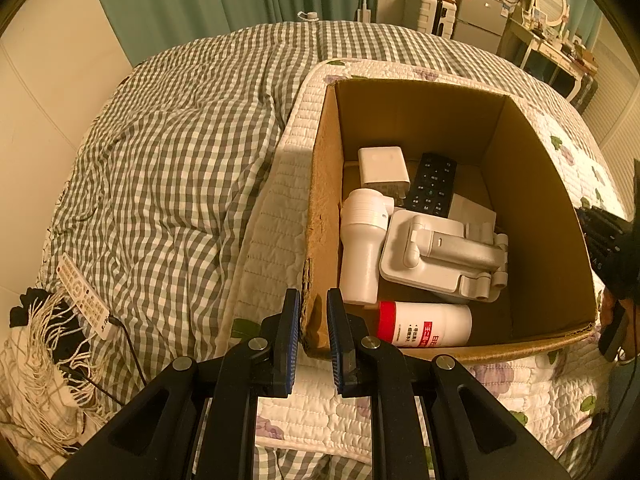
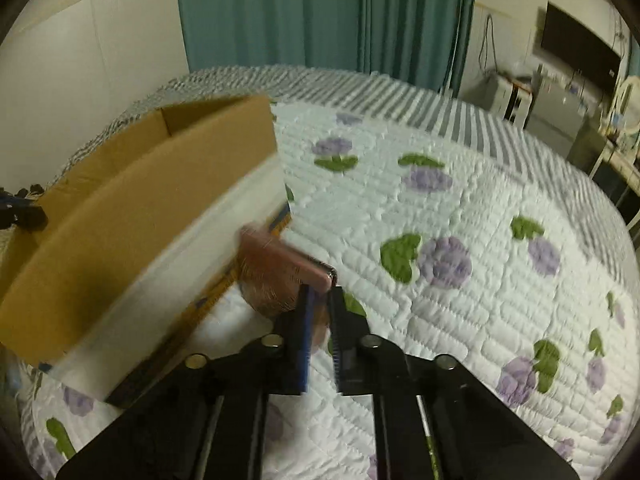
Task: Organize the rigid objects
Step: 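Push the pink card case against the box wall and grip its edge with the right tool, then lift the pink card case over the box and drop it inside with the right tool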
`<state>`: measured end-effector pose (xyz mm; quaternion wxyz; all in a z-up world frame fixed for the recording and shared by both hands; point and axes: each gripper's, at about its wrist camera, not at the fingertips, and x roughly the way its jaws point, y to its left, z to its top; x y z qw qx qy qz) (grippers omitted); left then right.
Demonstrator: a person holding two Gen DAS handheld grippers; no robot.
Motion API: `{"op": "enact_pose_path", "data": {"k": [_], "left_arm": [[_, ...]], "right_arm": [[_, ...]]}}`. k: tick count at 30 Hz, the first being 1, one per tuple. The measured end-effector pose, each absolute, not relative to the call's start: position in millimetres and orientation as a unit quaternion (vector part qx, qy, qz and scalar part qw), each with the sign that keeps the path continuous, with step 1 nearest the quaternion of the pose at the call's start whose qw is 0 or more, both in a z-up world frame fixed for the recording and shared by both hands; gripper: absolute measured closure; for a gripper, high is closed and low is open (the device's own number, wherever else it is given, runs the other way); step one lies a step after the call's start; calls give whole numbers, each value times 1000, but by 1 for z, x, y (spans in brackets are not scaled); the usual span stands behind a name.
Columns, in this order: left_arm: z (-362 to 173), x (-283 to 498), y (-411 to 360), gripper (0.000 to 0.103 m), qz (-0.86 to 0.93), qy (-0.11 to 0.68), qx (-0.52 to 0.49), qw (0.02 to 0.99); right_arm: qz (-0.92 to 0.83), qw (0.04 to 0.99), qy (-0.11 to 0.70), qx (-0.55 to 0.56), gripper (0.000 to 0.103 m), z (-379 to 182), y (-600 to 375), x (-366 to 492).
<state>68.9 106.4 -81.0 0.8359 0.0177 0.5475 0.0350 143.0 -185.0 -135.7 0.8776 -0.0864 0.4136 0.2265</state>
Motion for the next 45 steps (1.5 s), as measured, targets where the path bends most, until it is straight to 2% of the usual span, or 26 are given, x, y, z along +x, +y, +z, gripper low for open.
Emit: {"op": "enact_pose_path", "data": {"k": [6, 11, 13, 15, 17, 22, 24, 27, 29, 30, 32, 33, 37, 40, 45], "left_arm": [[-82, 69, 107, 89, 35, 549, 17, 835], [-82, 70, 108, 89, 35, 549, 17, 835], [-82, 69, 108, 89, 35, 550, 17, 835], [-82, 70, 108, 89, 35, 551, 16, 834], [-82, 70, 108, 89, 36, 551, 18, 834], [-83, 69, 109, 89, 36, 551, 19, 833], [-83, 69, 109, 89, 35, 551, 19, 833], [-83, 69, 109, 89, 36, 551, 19, 833], [-83, 69, 109, 89, 36, 551, 20, 833], [-83, 69, 109, 89, 36, 551, 20, 833], [-83, 69, 110, 89, 36, 551, 20, 833], [-83, 69, 110, 89, 36, 552, 19, 833], [-82, 69, 112, 89, 35, 551, 19, 833], [-82, 69, 111, 89, 35, 552, 17, 833], [-82, 69, 109, 89, 36, 551, 19, 834]], "right_arm": [[283, 859, 413, -111, 95, -135, -183, 138], [313, 842, 427, -101, 90, -138, -189, 141], [317, 839, 435, -78, 79, -143, -192, 147], [329, 834, 440, -48, 63, -146, -194, 154], [339, 826, 449, -27, 52, -151, -193, 160], [305, 807, 505, -23, 50, -183, -187, 184], [311, 803, 508, 5, 38, -191, -188, 191], [313, 794, 517, 69, 31, -195, -193, 203], [313, 791, 518, 93, 35, -197, -196, 208], [311, 794, 513, 98, 57, -195, -200, 209], [310, 797, 504, 124, 75, -192, -210, 208], [316, 797, 494, 149, 81, -190, -217, 206], [351, 800, 457, 167, 89, -169, -220, 190], [373, 798, 448, 155, 89, -155, -205, 185], [293, 806, 504, 103, 85, -167, -182, 200]]}}
